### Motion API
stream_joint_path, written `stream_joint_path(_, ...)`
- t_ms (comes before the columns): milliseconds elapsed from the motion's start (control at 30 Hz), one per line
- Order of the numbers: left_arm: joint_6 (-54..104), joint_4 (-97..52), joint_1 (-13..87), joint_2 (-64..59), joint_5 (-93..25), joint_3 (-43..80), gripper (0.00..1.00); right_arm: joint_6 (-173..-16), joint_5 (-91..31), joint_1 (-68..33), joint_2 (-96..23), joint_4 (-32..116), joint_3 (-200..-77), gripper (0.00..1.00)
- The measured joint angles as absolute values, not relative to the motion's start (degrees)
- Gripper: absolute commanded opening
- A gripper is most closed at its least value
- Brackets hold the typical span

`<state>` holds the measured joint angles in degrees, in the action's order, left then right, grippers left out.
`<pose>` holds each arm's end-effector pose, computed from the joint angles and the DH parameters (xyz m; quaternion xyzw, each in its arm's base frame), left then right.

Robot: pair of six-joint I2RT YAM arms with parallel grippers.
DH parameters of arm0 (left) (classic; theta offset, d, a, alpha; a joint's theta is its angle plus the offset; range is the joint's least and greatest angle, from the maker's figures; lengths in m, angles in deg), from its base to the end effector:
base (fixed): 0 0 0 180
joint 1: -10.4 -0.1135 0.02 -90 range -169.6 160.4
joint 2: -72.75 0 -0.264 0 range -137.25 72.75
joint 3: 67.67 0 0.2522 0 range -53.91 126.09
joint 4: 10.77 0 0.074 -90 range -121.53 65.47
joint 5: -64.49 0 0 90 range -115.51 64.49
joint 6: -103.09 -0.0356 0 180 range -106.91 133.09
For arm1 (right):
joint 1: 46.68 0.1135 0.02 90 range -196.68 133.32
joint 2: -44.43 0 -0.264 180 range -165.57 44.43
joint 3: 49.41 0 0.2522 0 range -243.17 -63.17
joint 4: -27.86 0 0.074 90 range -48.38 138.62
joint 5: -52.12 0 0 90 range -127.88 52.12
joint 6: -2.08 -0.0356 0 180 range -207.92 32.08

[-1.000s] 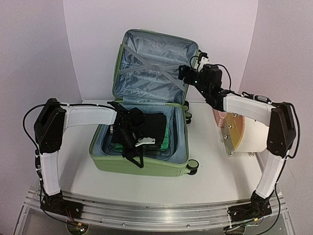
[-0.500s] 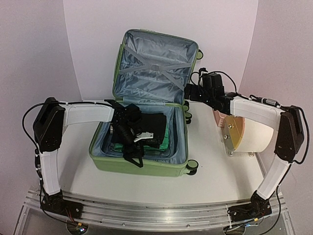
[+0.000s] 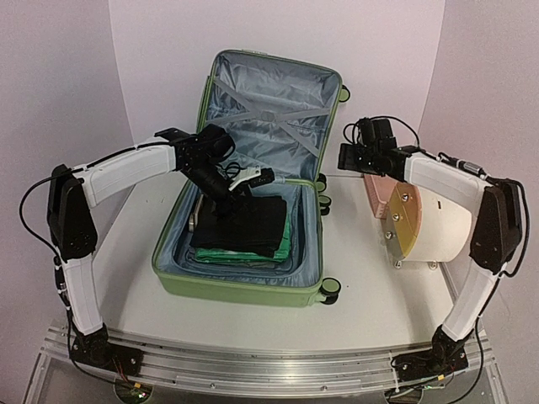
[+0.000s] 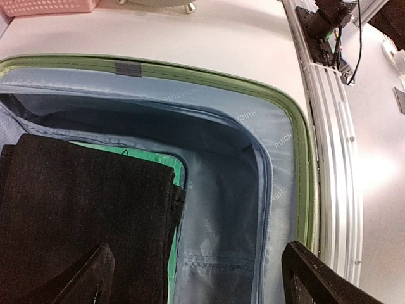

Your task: Open, take out, and arrange the luggage

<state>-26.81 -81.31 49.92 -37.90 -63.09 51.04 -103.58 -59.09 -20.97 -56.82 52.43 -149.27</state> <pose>0.3025 -0.2777 0.3053 0.6464 0.6584 -0.3121 0.2262 0.3840 0.1706 0.3194 0.0242 0.8387 0.0381 0.5427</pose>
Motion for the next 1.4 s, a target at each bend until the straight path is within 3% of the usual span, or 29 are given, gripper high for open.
stream_joint_path(167,-25.1,-80.5,49.4,-37.2,-62.6,49.9,0.91,-101.4,-64.0,-23.6,-60.0,61.0,-158.4,0.85)
stream_joint_path(333,-23.6,-80.2,48.6,-36.8,-60.2,47.6,0.89,-97.2,-67.6,-23.7,-61.4,67.4,-162.3,0.86)
stream_joint_path(633,-14.9,-75.4,45.0,-36.8,-53.8,47.6,0.88,-90.0,-72.8,-27.4,-84.1,73.9,-183.1,0.65)
stream_joint_path(700,-13.7,-74.7,44.5,-36.7,-53.5,47.4,0.88,-89.6,-73.0,-28.4,-88.1,74.5,-184.9,0.64)
stream_joint_path(833,-12.1,-74.0,44.5,-35.5,-53.3,44.8,0.87,-89.5,-73.9,-30.6,-95.6,76.6,-188.8,0.80)
stream_joint_path(967,-11.4,-73.9,44.6,-34.9,-52.5,43.8,0.87,-87.3,-75.3,-32.0,-99.6,77.0,-192.5,0.85)
stream_joint_path(1200,-7.9,-73.5,41.1,-35.3,-46.4,45.3,0.87,-86.5,-76.1,-32.3,-101.0,77.1,-192.9,0.84)
stream_joint_path(1400,-0.9,-69.8,27.4,-37.4,-40.3,53.1,0.89,-88.6,-72.7,-32.3,-100.8,77.1,-193.4,0.85)
